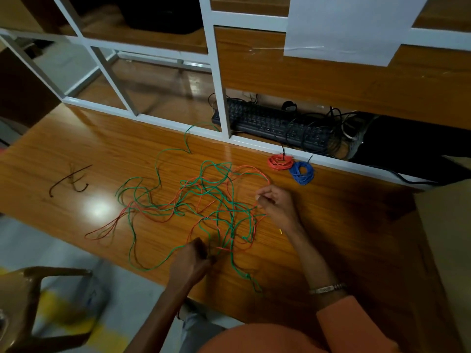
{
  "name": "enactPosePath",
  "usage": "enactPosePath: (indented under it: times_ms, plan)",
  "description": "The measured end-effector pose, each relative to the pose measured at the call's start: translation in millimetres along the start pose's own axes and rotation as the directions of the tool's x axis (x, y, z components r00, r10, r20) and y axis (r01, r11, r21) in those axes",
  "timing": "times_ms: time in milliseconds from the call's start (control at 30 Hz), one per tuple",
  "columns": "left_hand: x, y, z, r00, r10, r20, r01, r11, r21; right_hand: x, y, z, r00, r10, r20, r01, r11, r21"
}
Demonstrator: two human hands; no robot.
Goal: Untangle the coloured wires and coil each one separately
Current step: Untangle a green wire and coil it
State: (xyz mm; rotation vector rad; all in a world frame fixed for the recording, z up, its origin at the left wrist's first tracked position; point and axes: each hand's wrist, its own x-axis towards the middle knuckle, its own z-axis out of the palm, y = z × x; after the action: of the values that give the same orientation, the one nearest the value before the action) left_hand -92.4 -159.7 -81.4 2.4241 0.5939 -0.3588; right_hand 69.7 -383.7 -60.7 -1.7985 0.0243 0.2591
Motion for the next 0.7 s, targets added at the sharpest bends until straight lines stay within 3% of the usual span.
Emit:
enactPosePath:
  times_ms: [167, 567, 700]
  plan:
    - [-7, -14, 13, 0.997, -0.071, 0.002, 0.069, 0.979, 0.19, -5, -7, 20, 0.998, -0.016, 0.066, 0.017, 1.0, -0.026]
    - [-8, -11, -3, 0.993, -0.035, 0.112, 0.036, 0.999, -0.005, -21, -9, 32, 0.983, -0.031, 0.181, 0.04, 0.998, -0.047]
    - [-10, -1, -4, 0.997, -0.023, 0.068, 0.017, 0.997, 0.076, -21, -20, 34, 0.974, -0.019, 0.224, 0.025, 0.999, -0.024]
